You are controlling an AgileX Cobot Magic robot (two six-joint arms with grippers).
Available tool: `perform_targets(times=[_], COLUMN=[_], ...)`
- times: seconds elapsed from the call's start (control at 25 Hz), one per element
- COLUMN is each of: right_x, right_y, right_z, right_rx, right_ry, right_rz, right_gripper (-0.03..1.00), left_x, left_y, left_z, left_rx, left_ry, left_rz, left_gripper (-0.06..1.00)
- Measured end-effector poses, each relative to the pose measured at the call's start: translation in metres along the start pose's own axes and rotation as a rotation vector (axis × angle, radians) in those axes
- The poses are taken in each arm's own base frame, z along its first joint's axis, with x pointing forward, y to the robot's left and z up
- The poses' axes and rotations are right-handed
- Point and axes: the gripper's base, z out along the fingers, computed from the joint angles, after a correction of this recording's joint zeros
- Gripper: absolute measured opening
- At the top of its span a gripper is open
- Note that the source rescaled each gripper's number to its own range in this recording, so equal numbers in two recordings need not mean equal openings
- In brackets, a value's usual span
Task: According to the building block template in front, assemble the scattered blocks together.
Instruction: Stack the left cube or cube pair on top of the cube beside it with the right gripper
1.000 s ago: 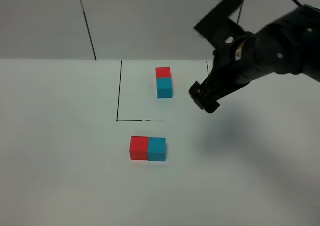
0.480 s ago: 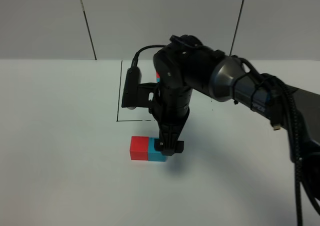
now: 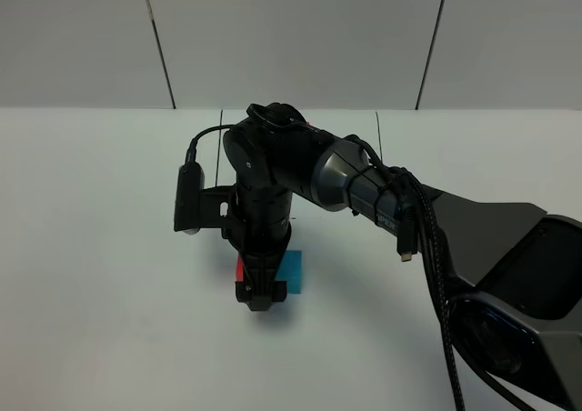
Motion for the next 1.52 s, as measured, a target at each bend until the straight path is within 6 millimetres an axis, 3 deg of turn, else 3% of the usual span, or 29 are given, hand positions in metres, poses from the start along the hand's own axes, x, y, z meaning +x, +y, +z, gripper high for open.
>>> perform_targets(times=[0.36,0.76,0.88,1.12,1.52], right_x=[0.006,0.011,0.011,0.010,0.010], right_y=[0.000,-0.004,-0.003,-0.004,-0.004], right_z=[0.021,0.025,0.027,0.027,0.025], right_rx=[-0.042,-0.044,-0.052,-0.049,-0.051], right_ry=[0.040,0.047,0.045,0.041,0.044], right_rz=[0.014,0.076,0.084,0.089,0.173], right_gripper=[1.00,0.99,0.82,0.02,0.03], left_x=[0.000,0.000,0.000,0.000,0.000], left_y=[0.000,0.000,0.000,0.000,0.000], left_z=[0.000,0.000,0.000,0.000,0.000], left_rx=[0.000,0.000,0.000,0.000,0.000], left_ry=[0.000,0.000,0.000,0.000,0.000], left_rz=[0.000,0.000,0.000,0.000,0.000], left_gripper=[0.67,0.67,0.67,0.67,0.67])
